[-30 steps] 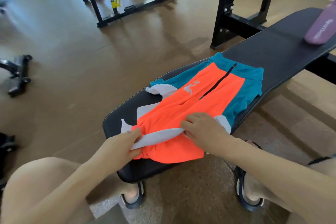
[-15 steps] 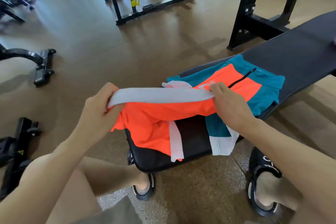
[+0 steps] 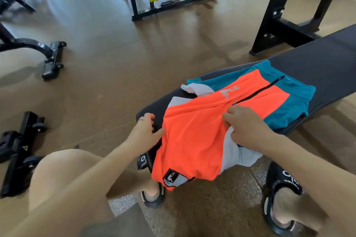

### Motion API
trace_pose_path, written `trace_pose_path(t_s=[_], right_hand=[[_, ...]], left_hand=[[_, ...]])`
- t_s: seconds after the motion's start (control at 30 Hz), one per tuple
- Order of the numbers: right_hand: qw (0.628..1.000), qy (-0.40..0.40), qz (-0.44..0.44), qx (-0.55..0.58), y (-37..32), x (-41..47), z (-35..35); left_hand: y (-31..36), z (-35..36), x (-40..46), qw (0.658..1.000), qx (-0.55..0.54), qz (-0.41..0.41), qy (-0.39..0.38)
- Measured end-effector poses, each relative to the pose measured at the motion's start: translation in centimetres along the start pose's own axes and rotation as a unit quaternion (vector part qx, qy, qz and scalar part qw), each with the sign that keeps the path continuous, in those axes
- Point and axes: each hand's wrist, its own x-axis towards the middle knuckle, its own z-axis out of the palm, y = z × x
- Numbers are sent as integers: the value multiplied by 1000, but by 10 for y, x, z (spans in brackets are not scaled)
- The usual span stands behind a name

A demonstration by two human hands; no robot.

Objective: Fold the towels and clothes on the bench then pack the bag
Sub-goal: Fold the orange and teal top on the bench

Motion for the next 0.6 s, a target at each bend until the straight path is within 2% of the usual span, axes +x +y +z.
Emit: trace_pose_path(t_s=[0.1,0.23,0.33,0.4,0.43,0.5,0.6], right_hand=[[998,-45,16,43,-13,7,4],[981,-74,129,123,-10,16,2],[971,-42,176,154,-2,18,0],[970,-32,188,150,0,18,-1],[968,-33,198,154,2,17,-2],[964,-46,215,149,7,17,-4],[962,-83,234,112,15,16,-8]], left_hand=[[4,5,27,983,-147,-98,-42],[24,3,35,915,-321,-196,-147],[38,-7,33,860,-424,-185,-216],[44,-23,35,830,-498,-152,-201],[46,-32,37,822,-519,-145,-182],[45,-49,42,833,-517,-132,-147],[35,-64,50,849,-484,-142,-159]])
